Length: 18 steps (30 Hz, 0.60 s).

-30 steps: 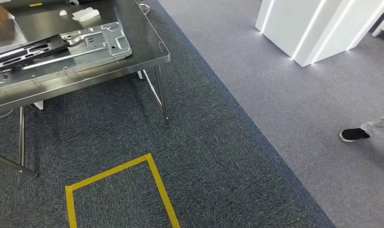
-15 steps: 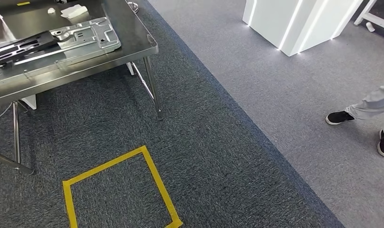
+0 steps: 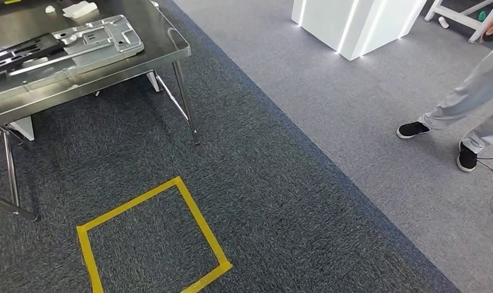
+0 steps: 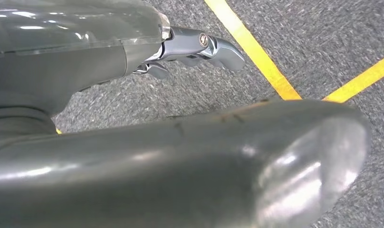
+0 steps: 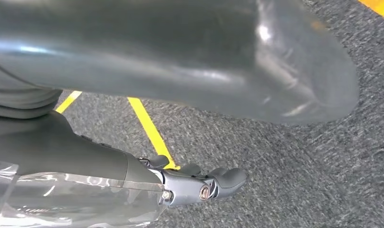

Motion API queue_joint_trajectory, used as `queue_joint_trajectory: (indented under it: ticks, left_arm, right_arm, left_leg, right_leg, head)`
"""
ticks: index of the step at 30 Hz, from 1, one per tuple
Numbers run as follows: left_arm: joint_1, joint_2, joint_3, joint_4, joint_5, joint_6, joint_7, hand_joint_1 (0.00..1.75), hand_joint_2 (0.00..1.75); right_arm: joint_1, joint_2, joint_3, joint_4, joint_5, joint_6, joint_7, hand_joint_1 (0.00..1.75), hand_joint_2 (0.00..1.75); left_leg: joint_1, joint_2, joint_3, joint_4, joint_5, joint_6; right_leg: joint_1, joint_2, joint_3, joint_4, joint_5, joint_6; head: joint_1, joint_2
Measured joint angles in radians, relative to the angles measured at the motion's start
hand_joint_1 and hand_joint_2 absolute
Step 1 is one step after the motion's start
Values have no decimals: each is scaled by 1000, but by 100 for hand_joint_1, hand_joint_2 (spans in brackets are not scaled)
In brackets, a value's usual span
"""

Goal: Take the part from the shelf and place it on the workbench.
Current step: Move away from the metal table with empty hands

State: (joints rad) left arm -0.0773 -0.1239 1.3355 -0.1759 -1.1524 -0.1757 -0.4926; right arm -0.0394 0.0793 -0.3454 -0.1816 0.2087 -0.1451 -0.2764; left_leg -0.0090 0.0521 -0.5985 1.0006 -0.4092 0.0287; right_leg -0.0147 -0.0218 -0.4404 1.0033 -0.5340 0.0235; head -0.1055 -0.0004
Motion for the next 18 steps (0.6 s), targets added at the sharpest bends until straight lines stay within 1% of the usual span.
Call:
queue_joint_trajectory:
  ticks: [1,2,3,4,5,6,7,8,9,10,11,12,13,14,15,16,17,18]
  left_arm:
    - [0,0,-1,0,-1,0,0,0,0]
    - [0,0,-3,0,-1,0,0,0,0]
    - [0,1,-4,0,-2,0,0,0,0]
    - [1,2,-5,0,-3,0,1,0,0]
    - [2,2,-6,0,-3,-1,2,0,0]
    - [4,3,-7,0,-3,-1,3,0,0]
    - [5,4,-8,0,-4,-2,4,0,0]
    - [6,4,-10,0,-5,-2,4,0,0]
    - [7,4,-11,0,-7,-2,5,0,0]
    - [7,5,-13,0,-10,-1,5,0,0]
    - [7,5,-14,0,-12,1,5,0,0]
    - [7,6,-16,0,-13,3,5,0,0]
    - [6,8,-17,0,-14,5,6,0,0]
    - [6,9,-19,0,-15,7,9,0,0]
    - [5,10,-19,0,-15,8,13,0,0]
    - [3,11,-20,0,-14,10,17,0,0]
    - [3,10,-20,0,-14,11,20,0,0]
    - [3,10,-20,0,-13,12,23,0,0]
  right_arm:
    - [0,0,-1,0,-1,0,0,0,0]
    - [1,0,-2,0,-2,0,-1,0,0]
    - [2,2,-3,0,-3,0,-1,0,0]
    - [2,3,-3,0,-3,0,-1,0,0]
    - [2,4,-3,0,-4,0,-1,0,0]
    - [2,5,-4,0,-4,0,-1,0,0]
    - [2,5,-4,0,-4,0,-1,0,0]
    - [3,6,-5,0,-4,0,0,0,0]
    - [4,6,-5,0,-4,0,0,0,0]
    - [5,7,-5,0,-4,0,0,0,0]
    - [5,8,-5,1,-3,0,0,0,0]
    - [5,9,-5,1,-1,-1,0,0,0]
    - [5,10,-6,1,2,-2,0,0,0]
    - [5,12,-6,1,5,-3,0,0,0]
    - [4,13,-6,0,8,-4,1,0,0]
    - [4,14,-6,0,10,-5,1,0,0]
    - [5,14,-6,0,11,-6,1,0,0]
    - [5,14,-6,0,12,-7,1,0,0]
  left_leg:
    - [1,4,-5,2,8,-6]
    - [2,8,-7,3,17,-13]
    - [5,6,-11,6,16,-19]
    - [7,-2,-18,20,-3,-25]
    - [9,-14,-29,51,-42,-31]
    - [12,-28,-44,102,-96,-34]
    - [12,-36,-58,166,-149,-37]
    - [13,-40,-69,229,-183,-38]
    - [13,-42,-70,275,-188,-38]
    - [13,-42,-60,293,-166,-37]
    - [13,-43,-35,279,-130,-34]
    - [13,-46,6,232,-97,-30]
    - [11,-54,61,160,-86,-24]
    - [10,-61,115,80,-95,-19]
    - [9,-67,155,15,-114,-15]
    - [6,-70,178,-26,-131,-12]
    - [6,-68,181,-43,-137,-8]
    - [7,-64,178,-47,-133,-3]
  right_leg:
    - [5,-1,17,-32,-11,-6]
    - [6,1,13,-41,-9,-14]
    - [6,2,6,-40,1,-22]
    - [6,4,-4,-41,12,-32]
    - [4,4,-16,-43,24,-40]
    - [4,5,-30,-42,36,-45]
    - [5,8,-47,-41,48,-49]
    - [7,12,-65,-39,60,-50]
    - [8,16,-84,-37,72,-50]
    - [9,20,-102,-34,83,-49]
    - [10,25,-119,-30,93,-47]
    - [10,29,-135,-26,103,-45]
    - [11,33,-148,-20,111,-41]
    - [12,37,-158,-14,118,-37]
    - [13,40,-165,-8,124,-31]
    - [13,41,-170,-5,131,-26]
    - [13,43,-173,-4,138,-19]
    - [11,44,-177,-1,140,-13]
  head:
    - [0,0]
    - [0,0]
    - [0,0]
    - [0,0]
    - [0,0]
    - [0,0]
    - [0,0]
    - [0,0]
    - [0,0]
    - [0,0]
    - [0,0]
    - [0,0]
    - [0,0]
    - [0,0]
    - [0,0]
    - [0,0]
    - [0,0]
    - [0,0]
